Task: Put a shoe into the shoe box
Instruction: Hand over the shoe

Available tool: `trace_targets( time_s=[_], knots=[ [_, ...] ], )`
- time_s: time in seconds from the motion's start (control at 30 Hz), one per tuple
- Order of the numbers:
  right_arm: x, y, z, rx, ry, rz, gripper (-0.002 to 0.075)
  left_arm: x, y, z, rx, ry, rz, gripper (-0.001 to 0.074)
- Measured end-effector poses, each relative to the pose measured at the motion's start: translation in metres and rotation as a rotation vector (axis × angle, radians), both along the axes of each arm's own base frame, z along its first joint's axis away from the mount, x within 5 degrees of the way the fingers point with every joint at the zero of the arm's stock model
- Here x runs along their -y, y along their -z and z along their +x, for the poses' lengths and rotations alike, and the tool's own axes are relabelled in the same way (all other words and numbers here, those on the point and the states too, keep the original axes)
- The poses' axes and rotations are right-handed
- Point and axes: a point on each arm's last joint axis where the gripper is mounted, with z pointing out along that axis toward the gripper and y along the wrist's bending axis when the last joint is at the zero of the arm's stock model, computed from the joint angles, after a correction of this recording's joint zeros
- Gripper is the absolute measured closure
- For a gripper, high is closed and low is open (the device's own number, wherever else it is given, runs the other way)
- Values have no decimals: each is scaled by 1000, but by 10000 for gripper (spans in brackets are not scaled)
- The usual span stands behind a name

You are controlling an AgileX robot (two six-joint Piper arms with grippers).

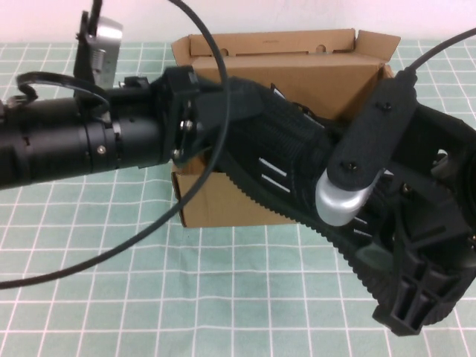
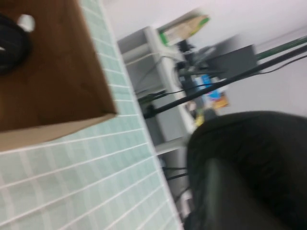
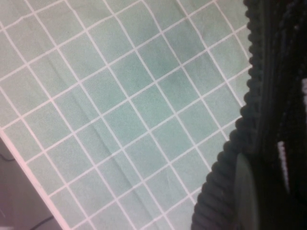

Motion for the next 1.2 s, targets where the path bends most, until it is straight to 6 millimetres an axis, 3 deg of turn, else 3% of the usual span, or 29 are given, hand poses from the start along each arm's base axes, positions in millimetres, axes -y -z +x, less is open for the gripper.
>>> trace_targets(
  time_s=[0.03,0.1,0.4,0.5,0.67,0.77,0.97,1.2],
  knots=[
    [0,0,0,0,0,0,724,0,2,1,5,-2,16,519],
    [-1,0,0,-2,-1,1,724,0,5,2,15,-2,41,597],
    [0,1,4,20,38,-10,699,0,6,4,17,-20,48,596],
    [0,1,5,21,75,-1,592,-1,6,5,27,-27,54,596],
    [1,0,7,0,181,31,242,-1,6,6,46,-37,68,599],
    [2,0,7,-8,213,43,132,-3,7,8,58,-65,82,599],
    [7,-6,3,-27,301,105,95,-6,8,13,85,-121,113,599],
    [38,-32,-15,17,419,257,92,-7,6,16,95,-160,102,599]
  ],
)
